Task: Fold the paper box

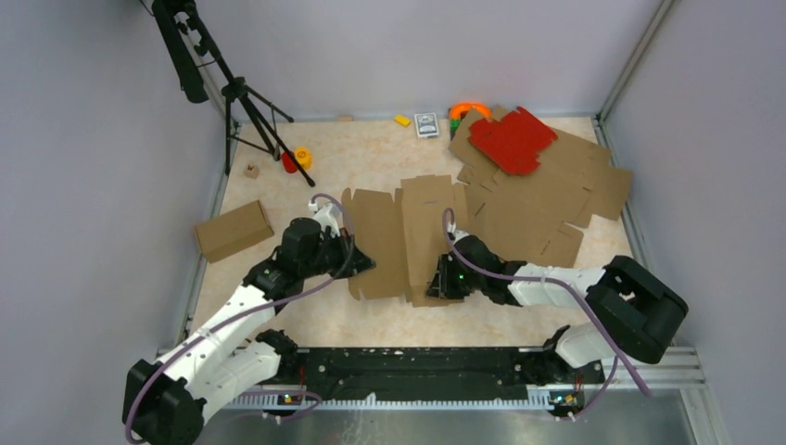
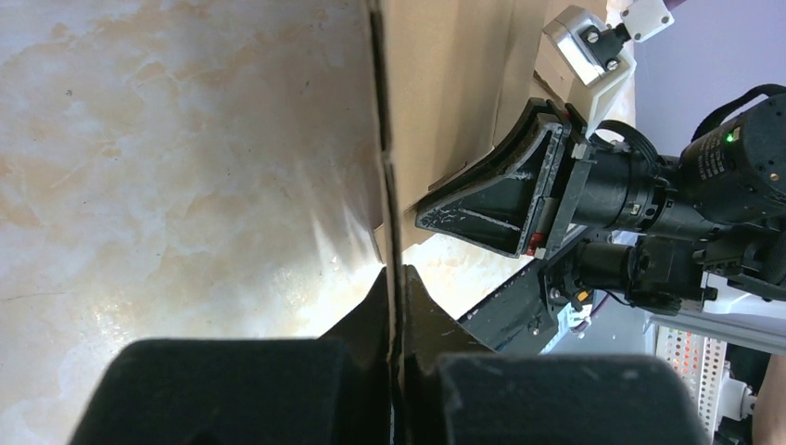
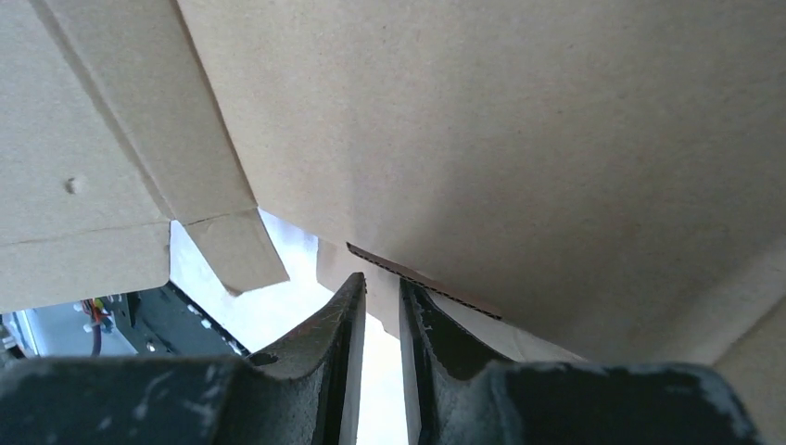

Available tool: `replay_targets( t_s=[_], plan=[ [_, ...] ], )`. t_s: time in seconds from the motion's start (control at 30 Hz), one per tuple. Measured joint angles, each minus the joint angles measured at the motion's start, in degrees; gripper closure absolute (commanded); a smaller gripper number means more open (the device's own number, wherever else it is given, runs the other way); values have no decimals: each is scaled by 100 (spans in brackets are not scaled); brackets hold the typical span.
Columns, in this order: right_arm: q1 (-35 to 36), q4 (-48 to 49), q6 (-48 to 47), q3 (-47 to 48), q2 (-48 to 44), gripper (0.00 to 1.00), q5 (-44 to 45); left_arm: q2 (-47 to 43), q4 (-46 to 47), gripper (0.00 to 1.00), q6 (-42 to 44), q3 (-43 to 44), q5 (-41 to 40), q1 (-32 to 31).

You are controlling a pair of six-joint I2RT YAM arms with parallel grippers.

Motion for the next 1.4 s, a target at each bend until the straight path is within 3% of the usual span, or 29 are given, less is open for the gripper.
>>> replay_targets(
  t_s=[0.6,1.0,1.23,1.4],
  plan=[
    [17,-1071,-177,339,-1132,74,466,-396,455,100,184,-546,-286,-2],
    [131,-927,-214,337,-295,74,282,-376,433,100,-76,-494,-155,-2],
    [319,-505,-199,330,-59,48,227,-271,409,100,-372,-474,-114,-2],
    [511,-345,-358,328,-59,41,223,-181,273,100,-420,-396,-142,-2]
  ],
)
